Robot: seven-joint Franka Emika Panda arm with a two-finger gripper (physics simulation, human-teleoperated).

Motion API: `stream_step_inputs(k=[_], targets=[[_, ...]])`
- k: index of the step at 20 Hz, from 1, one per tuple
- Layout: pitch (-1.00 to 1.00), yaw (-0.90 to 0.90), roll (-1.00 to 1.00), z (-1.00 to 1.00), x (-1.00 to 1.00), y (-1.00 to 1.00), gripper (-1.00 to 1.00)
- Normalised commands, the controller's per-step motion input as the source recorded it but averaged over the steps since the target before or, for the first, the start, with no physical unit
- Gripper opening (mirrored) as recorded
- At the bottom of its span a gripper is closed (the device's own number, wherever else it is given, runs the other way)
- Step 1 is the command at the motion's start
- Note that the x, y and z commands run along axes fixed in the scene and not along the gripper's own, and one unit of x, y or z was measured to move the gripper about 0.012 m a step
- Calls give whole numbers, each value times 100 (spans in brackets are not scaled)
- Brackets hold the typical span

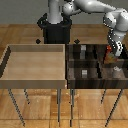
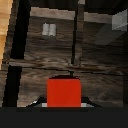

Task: Place the box of cereal into the appropriate compartment.

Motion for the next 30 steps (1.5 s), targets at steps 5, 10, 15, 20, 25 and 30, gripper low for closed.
stream_step_inputs(k=[5,10,15,20,25,30], targets=[[0,0,0,-60,0,0,-100],[0,0,0,20,0,0,-100],[0,0,0,100,0,0,-100],[0,0,0,20,-20,0,-100],[0,0,0,0,-80,0,-100],[0,0,0,0,-100,0,-100]])
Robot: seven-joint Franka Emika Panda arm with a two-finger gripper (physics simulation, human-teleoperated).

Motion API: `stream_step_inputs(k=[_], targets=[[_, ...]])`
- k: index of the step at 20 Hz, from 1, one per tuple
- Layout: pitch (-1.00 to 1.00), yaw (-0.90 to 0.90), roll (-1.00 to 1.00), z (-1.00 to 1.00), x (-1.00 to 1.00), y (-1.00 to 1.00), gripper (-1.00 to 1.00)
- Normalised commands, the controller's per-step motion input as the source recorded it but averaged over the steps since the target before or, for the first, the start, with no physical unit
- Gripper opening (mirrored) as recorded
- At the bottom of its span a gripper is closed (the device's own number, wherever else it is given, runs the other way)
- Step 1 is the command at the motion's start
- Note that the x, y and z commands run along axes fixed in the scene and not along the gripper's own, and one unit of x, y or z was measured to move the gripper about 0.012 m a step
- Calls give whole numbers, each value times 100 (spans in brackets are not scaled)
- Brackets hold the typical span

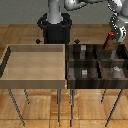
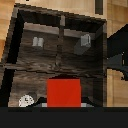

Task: Place the box of cereal into the appropriate compartment.

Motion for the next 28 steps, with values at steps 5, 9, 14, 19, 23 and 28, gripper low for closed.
stream_step_inputs(k=[5,9,14,19,23,28], targets=[[0,0,0,-4,-60,-4,-100],[0,0,0,0,0,-100,-100],[0,0,0,0,0,-60,-100],[0,0,0,-80,0,0,-100],[0,0,0,-50,0,0,-100],[0,0,0,0,0,0,-100]])
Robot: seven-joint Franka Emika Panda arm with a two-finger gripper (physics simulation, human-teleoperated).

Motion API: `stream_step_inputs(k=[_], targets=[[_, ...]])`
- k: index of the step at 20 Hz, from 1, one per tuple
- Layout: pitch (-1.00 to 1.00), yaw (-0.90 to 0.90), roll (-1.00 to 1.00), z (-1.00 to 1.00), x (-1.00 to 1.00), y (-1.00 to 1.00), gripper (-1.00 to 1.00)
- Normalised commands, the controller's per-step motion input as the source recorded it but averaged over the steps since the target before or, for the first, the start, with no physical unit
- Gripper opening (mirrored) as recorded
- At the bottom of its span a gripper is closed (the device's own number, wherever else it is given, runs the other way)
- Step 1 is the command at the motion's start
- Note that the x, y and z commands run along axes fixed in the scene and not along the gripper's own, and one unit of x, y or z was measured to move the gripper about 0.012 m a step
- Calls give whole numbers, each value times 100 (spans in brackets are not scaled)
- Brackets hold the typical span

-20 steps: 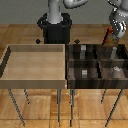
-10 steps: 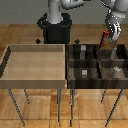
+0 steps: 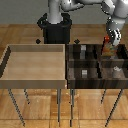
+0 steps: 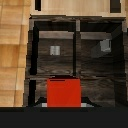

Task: Place the box of cereal into the appropriate compartment.

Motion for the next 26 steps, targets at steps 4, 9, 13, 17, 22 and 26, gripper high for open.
stream_step_inputs(k=[4,9,13,17,22,26], targets=[[0,-26,0,0,0,0,-100],[0,-98,0,0,0,0,-100],[0,-4,0,0,0,0,-100],[0,-8,0,0,0,0,-100],[0,-76,0,0,0,0,-100],[0,-98,0,0,0,0,-100]])
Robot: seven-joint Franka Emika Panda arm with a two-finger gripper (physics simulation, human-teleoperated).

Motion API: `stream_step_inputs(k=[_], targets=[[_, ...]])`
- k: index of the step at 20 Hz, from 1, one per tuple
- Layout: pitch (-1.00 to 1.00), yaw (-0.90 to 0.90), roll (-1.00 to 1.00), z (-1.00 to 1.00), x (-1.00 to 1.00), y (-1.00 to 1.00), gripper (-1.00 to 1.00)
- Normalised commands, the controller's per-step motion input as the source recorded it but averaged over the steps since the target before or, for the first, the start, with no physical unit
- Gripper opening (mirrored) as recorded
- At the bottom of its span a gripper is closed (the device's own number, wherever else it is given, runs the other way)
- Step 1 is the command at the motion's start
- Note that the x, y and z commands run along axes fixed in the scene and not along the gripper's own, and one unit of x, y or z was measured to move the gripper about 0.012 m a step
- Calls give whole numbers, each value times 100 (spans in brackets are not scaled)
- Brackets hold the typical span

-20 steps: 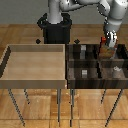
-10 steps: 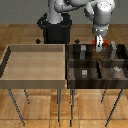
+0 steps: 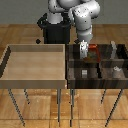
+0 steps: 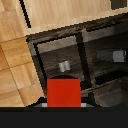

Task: Place the box of cereal into the appropriate compartment.

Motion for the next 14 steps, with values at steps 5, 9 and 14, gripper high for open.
stream_step_inputs(k=[5,9,14], targets=[[0,-30,0,0,0,0,-100],[0,95,0,0,0,0,-100],[0,100,0,0,0,0,-100]])
